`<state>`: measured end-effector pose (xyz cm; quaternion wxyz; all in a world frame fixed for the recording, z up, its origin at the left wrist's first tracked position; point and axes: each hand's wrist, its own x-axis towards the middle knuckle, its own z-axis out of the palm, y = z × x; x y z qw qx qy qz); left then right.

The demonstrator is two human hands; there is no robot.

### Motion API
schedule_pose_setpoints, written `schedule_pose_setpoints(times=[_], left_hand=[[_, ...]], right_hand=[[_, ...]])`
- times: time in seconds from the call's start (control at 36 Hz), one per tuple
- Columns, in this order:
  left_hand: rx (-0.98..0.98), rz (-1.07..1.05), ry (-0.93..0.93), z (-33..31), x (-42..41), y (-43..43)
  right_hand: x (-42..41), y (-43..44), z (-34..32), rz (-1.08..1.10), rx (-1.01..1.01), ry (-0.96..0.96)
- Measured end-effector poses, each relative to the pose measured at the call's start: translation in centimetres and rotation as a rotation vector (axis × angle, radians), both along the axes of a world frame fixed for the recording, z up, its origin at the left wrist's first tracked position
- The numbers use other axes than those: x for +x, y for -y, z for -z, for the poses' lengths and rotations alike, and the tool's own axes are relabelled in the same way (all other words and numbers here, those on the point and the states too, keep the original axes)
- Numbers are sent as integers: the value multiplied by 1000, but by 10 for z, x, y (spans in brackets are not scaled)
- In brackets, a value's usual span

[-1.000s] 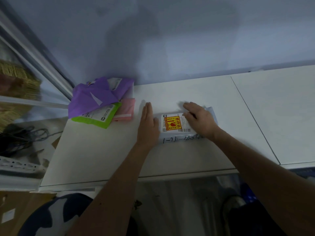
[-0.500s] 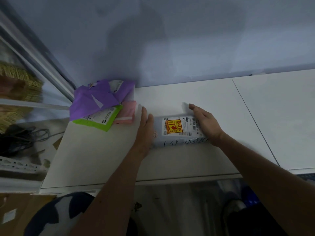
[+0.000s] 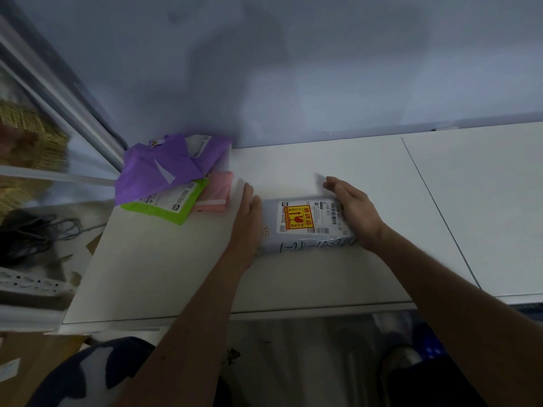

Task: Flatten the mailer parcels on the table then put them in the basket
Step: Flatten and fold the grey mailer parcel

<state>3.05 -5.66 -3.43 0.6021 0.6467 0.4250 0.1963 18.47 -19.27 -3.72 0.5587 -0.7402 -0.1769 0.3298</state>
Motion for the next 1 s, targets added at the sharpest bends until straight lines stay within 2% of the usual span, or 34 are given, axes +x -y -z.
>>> schedule_pose_setpoints(times=[0.06,0.11,0.17,0.22,0.28,0.33,0.42,0.5,0.64,0.75,1.0], left_hand=[[64,-20,-18,-6,2,-2],[169,-13,-49,-10,6,-7],[298,88,-189,-12,14,-13],[513,329,-332,-21,20,-14],[603,601,-317,-30,26,-13],[590,841,-313,-33,27,-13],[673,1007,-487,-28,24,-20],[844,982,-600,-20,23,-16],[1103,893,-612,-4,24,-2],[1038,847,-623,-4,24,-5],[938,878,-732,-12,7,-30]], right_hand=[[4,-3,-4,9,14,-102],[7,-5,-8,-26,-40,-111],[11,-8,-15,-163,-209,116],[7,-13,-25,-335,-329,410],[1,-22,-35,-500,-364,646],[-1,-28,-42,-706,-467,730],[-6,-28,-46,-916,-651,690],[-8,-31,-35,-939,-711,763],[-20,-35,-18,-874,-692,938],[-22,-29,-9,-816,-645,1050],[5,-7,-14,-823,-679,978]])
